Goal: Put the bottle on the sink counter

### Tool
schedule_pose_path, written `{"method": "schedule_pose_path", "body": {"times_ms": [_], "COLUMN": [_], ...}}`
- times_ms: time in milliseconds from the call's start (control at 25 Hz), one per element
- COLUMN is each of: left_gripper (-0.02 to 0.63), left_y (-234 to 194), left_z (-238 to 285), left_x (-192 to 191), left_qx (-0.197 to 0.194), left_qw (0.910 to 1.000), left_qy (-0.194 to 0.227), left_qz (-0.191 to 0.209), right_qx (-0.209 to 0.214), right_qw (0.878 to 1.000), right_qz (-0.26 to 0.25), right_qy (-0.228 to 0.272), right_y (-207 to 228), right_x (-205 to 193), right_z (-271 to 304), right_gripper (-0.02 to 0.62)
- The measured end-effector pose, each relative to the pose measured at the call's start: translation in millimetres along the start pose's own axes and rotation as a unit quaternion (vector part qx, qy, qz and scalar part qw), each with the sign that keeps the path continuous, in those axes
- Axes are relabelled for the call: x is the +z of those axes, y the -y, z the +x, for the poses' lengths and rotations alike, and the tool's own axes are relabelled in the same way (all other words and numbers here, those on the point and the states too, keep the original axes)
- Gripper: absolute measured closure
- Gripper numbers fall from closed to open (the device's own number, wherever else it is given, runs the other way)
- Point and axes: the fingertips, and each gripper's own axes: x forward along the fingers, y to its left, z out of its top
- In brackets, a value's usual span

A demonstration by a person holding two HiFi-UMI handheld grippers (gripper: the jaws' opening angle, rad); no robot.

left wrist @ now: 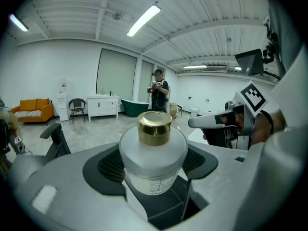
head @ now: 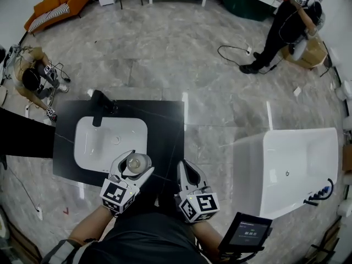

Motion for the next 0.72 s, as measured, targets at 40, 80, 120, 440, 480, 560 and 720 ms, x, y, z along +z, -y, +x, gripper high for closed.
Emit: {"method": "schedule_pose_path", "body": {"times_ms": [40,80,120,440,480,560,720], "left_gripper": [0.268,0.268,0.268,0.268,0.268,0.268,0.268], "left_y": [-4.2,-8.2,-12.2,-36.7,-37.9,-39.9,-48.0], "left_z": [5.1,10.5,16.4,73.5,79.6,91.8,116.8], "left_x": [2.3,3.4,3.6,3.3,4.5,5.4,1.4], "left_qx": [-0.004,-0.006,-0.008,-0.017,-0.018,-0.021,-0.024], "left_qw": [1.0000,0.9999,0.9998,0.9988,0.9987,0.9986,0.9982], "left_qy": [-0.002,-0.003,-0.003,-0.016,-0.016,-0.015,-0.018], "left_qz": [0.006,0.012,0.017,0.043,0.044,0.047,0.052], "right_qx": [-0.007,-0.013,-0.018,-0.055,-0.059,-0.066,-0.077], "right_qw": [1.000,1.000,1.000,0.998,0.998,0.998,0.997], "right_qz": [0.003,0.004,0.004,0.019,0.020,0.021,-0.004], "right_qy": [0.003,0.005,0.007,0.007,0.007,0.007,0.009], "right_y": [2.6,5.2,8.0,39.0,43.2,50.7,59.0], "right_x": [2.2,3.5,3.9,-2.5,-2.4,-3.1,-1.4], "right_z": [3.0,5.4,7.8,27.4,28.7,31.2,37.2], "right_gripper": [0.600,0.600,0.600,0.600,0.600,0.600,0.600]}}
